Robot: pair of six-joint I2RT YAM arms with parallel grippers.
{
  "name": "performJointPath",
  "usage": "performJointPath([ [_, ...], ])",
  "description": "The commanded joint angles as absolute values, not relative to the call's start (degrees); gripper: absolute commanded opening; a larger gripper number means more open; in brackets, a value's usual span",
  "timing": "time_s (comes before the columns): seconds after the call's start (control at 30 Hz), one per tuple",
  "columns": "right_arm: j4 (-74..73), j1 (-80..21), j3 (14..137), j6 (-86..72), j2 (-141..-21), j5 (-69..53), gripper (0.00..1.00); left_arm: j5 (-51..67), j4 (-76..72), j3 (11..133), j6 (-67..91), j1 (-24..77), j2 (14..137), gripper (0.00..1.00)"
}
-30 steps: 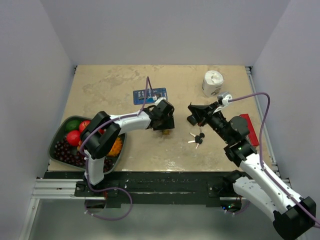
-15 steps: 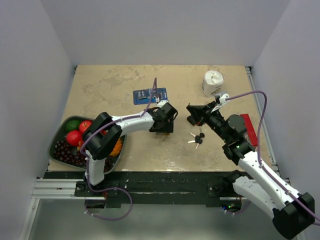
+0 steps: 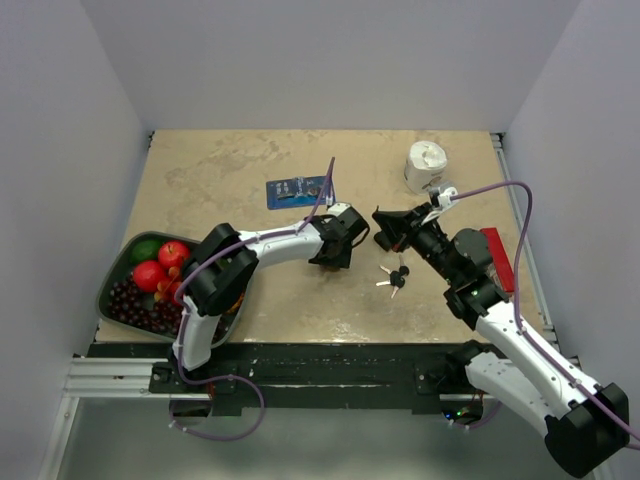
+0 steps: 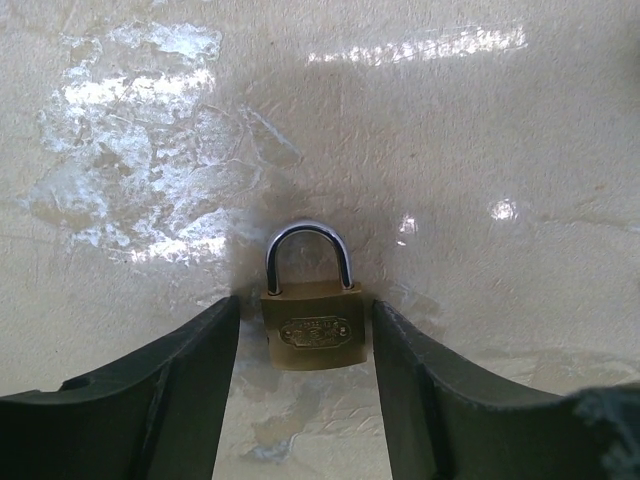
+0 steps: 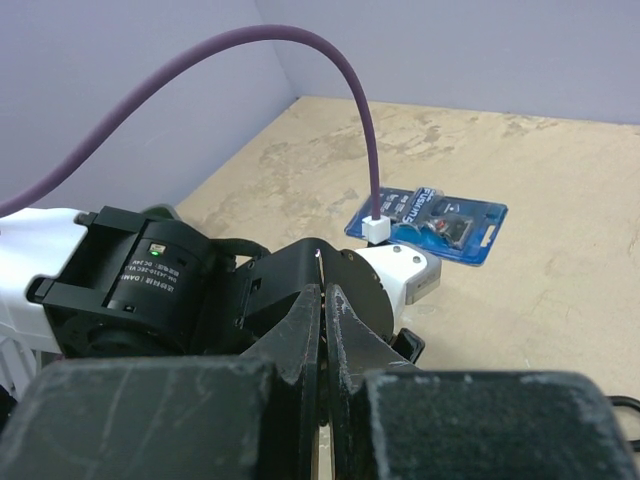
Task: Unlock with the key
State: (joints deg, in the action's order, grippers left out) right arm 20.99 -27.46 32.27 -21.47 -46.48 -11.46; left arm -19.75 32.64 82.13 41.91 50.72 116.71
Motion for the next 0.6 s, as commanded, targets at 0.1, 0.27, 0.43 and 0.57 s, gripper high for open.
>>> performJointPath([
  [0.1, 23.38, -27.51, 31.9, -22.32, -45.79, -11.25, 0.0, -19.25, 36.03, 80.68, 40.43, 52.29, 118.3, 0.55],
  [0.27, 23.38, -27.51, 31.82, -22.32, -45.88, -10.9, 0.0, -16.53, 33.14, 78.58, 39.73, 52.29, 118.48, 0.3],
  [0.43, 22.94, -27.51, 31.82, -22.41, -45.79, -10.11, 0.0, -17.4, 29.36, 76.73, 40.34, 52.21, 116.11, 0.0],
  [0.57, 21.98, -27.6, 31.03, -24.16, -45.62, -10.28, 0.0, -14.69, 21.05, 71.83, 42.1, 50.29, 112.07, 0.0],
])
